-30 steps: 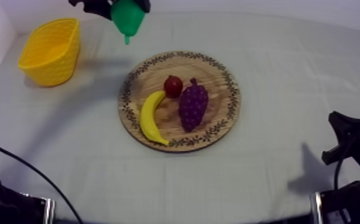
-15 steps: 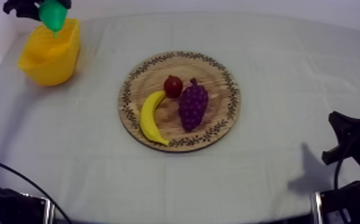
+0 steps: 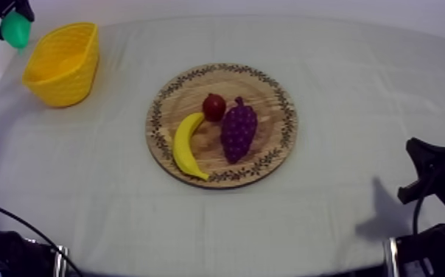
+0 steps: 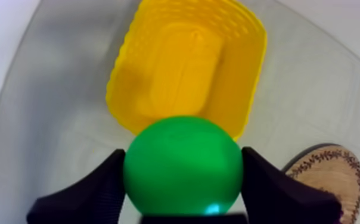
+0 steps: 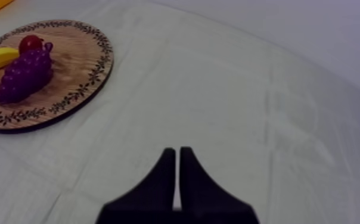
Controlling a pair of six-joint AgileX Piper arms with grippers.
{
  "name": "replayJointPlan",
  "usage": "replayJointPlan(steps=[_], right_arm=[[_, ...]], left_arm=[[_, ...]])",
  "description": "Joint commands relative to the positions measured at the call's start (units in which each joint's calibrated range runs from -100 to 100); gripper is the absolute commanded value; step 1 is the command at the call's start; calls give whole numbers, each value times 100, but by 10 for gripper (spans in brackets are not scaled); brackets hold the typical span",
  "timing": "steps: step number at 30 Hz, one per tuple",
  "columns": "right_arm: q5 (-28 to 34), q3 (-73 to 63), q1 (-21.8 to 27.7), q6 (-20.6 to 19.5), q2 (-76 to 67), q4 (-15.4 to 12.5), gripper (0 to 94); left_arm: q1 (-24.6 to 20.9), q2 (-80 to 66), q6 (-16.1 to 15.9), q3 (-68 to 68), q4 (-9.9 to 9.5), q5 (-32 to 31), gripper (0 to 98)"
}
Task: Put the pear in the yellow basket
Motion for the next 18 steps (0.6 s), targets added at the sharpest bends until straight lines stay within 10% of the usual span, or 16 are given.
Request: replayJointPlan(steps=[1, 18], right_arm=[[2, -5, -1, -1, -4, -1, 4], [2, -5, -1, -1, -4, -1, 4]], left_arm=[[-43, 182, -5, -18, 3, -52, 604], [-134, 2437, -61, -1259, 164, -413, 617]])
